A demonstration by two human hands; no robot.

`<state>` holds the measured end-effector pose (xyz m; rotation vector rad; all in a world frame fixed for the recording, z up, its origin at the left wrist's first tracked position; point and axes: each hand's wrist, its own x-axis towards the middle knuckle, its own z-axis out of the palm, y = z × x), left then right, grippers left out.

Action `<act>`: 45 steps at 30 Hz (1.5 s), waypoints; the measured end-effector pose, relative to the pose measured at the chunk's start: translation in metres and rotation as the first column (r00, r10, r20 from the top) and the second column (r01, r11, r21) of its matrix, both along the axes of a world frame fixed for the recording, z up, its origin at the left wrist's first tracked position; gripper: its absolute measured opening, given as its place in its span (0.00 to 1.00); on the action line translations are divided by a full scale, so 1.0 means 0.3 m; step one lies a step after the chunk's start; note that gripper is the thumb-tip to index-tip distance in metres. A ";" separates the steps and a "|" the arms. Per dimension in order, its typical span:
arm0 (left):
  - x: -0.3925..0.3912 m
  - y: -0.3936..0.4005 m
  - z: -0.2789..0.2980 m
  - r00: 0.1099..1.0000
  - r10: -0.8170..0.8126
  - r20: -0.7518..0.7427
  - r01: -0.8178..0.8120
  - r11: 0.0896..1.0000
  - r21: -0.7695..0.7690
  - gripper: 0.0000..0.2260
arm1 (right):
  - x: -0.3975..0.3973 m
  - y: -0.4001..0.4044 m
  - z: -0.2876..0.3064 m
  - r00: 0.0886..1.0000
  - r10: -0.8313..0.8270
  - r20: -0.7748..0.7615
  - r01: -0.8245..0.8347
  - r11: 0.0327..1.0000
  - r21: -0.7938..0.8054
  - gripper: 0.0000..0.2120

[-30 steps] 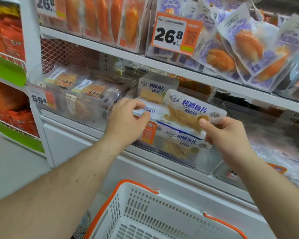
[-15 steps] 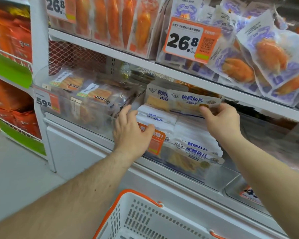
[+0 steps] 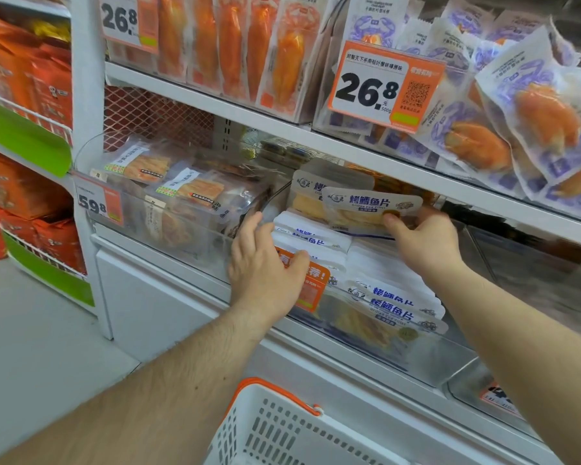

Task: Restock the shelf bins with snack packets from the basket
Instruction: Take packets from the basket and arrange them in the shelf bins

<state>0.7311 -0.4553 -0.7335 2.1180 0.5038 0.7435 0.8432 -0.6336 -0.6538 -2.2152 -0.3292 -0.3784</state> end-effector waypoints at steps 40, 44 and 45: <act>-0.006 -0.005 0.011 0.999 -0.013 -0.039 0.013 1.000 -0.010 0.30 | 0.084 0.235 -0.043 0.985 -0.022 -0.174 0.037 0.996 0.084 0.14; -0.007 -0.004 0.013 0.999 -0.011 -0.041 0.010 1.000 -0.011 0.30 | 0.100 0.248 -0.060 0.978 -0.086 -0.189 0.096 0.994 0.044 0.14; -0.007 -0.004 0.013 0.999 -0.011 -0.042 0.011 1.000 -0.011 0.30 | 0.101 0.249 -0.062 0.977 -0.101 -0.189 0.107 0.994 0.020 0.16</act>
